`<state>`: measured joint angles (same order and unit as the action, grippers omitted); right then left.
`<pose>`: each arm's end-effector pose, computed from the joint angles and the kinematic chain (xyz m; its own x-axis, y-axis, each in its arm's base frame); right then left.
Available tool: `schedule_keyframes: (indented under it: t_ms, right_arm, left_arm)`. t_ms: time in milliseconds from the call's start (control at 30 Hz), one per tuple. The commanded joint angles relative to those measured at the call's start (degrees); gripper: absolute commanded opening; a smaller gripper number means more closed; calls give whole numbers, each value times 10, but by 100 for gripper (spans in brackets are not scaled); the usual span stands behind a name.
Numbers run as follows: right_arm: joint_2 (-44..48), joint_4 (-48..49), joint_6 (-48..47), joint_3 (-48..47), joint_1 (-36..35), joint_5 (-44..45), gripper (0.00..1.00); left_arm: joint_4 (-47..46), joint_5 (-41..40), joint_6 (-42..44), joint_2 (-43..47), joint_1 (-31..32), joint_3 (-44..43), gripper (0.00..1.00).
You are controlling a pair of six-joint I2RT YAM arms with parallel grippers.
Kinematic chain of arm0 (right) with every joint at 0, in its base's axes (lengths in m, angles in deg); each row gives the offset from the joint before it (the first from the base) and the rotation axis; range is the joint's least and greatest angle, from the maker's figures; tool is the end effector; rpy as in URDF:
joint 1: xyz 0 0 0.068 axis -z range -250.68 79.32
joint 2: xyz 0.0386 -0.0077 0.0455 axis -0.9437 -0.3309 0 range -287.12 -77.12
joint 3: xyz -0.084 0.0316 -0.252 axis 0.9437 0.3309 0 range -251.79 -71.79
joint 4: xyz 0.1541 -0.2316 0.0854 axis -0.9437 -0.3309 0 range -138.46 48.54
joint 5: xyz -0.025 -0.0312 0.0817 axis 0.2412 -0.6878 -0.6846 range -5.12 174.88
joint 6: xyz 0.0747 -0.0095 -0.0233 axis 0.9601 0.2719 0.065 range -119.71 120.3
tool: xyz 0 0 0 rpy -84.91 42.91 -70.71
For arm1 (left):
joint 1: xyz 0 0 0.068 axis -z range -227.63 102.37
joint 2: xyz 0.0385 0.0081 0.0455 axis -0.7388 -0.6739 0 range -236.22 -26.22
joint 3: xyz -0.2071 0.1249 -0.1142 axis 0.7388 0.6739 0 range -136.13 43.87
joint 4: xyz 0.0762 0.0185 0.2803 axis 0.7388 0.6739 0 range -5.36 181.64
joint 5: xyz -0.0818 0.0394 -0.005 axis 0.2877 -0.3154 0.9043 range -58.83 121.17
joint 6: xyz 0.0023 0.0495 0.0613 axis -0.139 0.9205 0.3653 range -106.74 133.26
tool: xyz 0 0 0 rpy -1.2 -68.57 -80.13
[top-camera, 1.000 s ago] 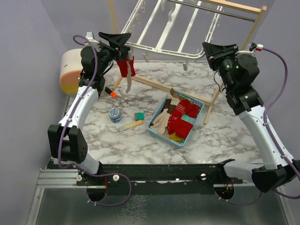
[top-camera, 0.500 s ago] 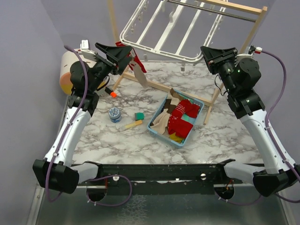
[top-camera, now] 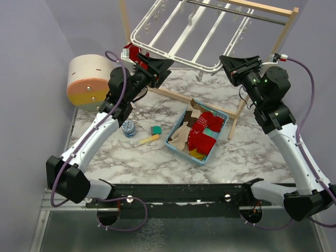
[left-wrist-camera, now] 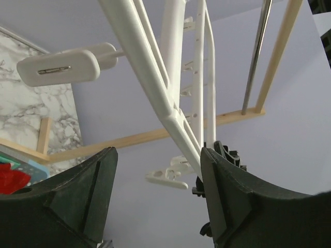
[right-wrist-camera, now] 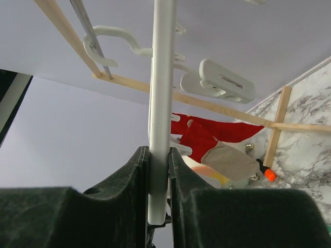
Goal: Clip the socks to the hanger
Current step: Rotate the hanger at the clothesline.
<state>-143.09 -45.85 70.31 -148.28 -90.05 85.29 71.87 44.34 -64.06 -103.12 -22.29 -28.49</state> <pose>0.2986 0.1044 0.4742 -0.2709 0.9009 -0.3391 -0.2059 0.2899 0.9347 0.3369 -0.1766 0.4232 -0.5770 -0.7779 -0.2490 0.2623 0.1123 -0.9584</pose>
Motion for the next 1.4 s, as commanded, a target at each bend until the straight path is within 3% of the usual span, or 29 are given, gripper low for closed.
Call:
schedule_keyframes:
  t_ms: [0, 167, 333, 533, 667, 1100, 1367]
  right_arm:
    - [-1, 6, 13, 0, -1, -72, 16]
    - [-1, 14, 34, 6, -1, -88, 16]
    - [-6, 7, 34, -5, -1, -97, 19]
    - [14, -42, -15, -25, -1, -58, 54]
    - [44, -63, -48, -19, -1, -9, 64]
    - [46, -60, -42, -22, -1, 42, 65]
    - [52, -56, -40, -10, -1, 43, 65]
  left_arm:
    - [-30, -41, -5, -25, 5, -43, 69]
    - [-40, -38, -13, -68, 9, -78, 63]
    - [-57, -38, -20, -89, 14, -90, 47]
    - [-70, -36, -19, -76, 11, -90, 12]
    - [-70, -19, -19, -65, -5, -100, 0]
    - [-82, 125, -133, -105, -118, -131, 0]
    - [-129, 239, -192, -207, -143, -208, 20]
